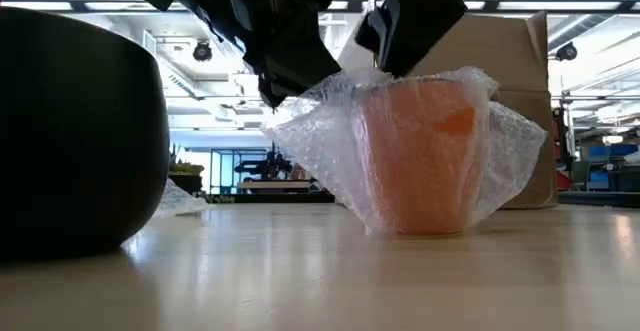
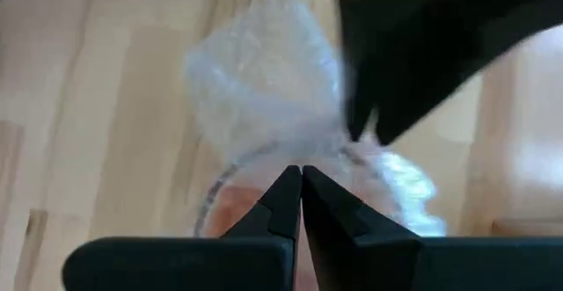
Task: Wrap mug
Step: Wrap the orange mug with the right transparent bubble wrap
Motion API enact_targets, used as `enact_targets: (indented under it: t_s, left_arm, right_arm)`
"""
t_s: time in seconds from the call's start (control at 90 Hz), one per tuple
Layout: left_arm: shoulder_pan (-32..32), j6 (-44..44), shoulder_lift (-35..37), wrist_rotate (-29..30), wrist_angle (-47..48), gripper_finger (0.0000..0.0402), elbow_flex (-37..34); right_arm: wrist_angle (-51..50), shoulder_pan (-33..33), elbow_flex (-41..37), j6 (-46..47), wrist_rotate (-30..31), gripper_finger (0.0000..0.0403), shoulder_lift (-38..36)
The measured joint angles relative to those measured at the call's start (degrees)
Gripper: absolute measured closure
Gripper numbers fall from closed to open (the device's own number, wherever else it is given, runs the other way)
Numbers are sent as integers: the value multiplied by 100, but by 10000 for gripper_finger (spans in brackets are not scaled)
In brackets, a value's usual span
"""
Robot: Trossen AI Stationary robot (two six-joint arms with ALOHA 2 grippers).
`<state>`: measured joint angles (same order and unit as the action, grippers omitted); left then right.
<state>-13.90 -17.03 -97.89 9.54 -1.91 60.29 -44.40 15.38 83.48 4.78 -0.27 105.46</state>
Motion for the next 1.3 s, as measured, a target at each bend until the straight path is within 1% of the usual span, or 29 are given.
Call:
enact_targets:
  t_s: [0.189,0.278,0.467,0.633,0.711,0.967,1.133,1.222,1.3]
  left_arm:
    - [3,-5,0,-2,15,365,0]
    - [3,-25,0,-2,87,365,0]
    - [3,-24,55,-5,350,365,0]
    - [-4,-174,244,-66,1101,365,2]
    - [-8,-214,247,-78,1297,365,2]
    - [-7,-255,-26,-425,999,365,3]
    - [-4,-257,-46,-431,780,365,0]
    - [-4,-257,-46,-431,496,365,0]
    - [-4,-217,-44,-444,437,365,0]
  right_arm:
    - [46,2,-48,-45,22,403,500]
    - [44,0,-48,-148,10,403,593]
    - [-5,-12,-63,-121,-20,403,476]
    - [-74,-15,-90,-127,-20,403,296]
    - [-94,-17,-96,-124,-18,403,176]
    - [-162,-15,-94,-156,-18,403,-192]
    - [-234,-17,-91,-108,-16,403,-575]
    - [-38,-17,-87,-95,-16,403,-667]
    - [145,-14,-83,-94,-16,403,-659]
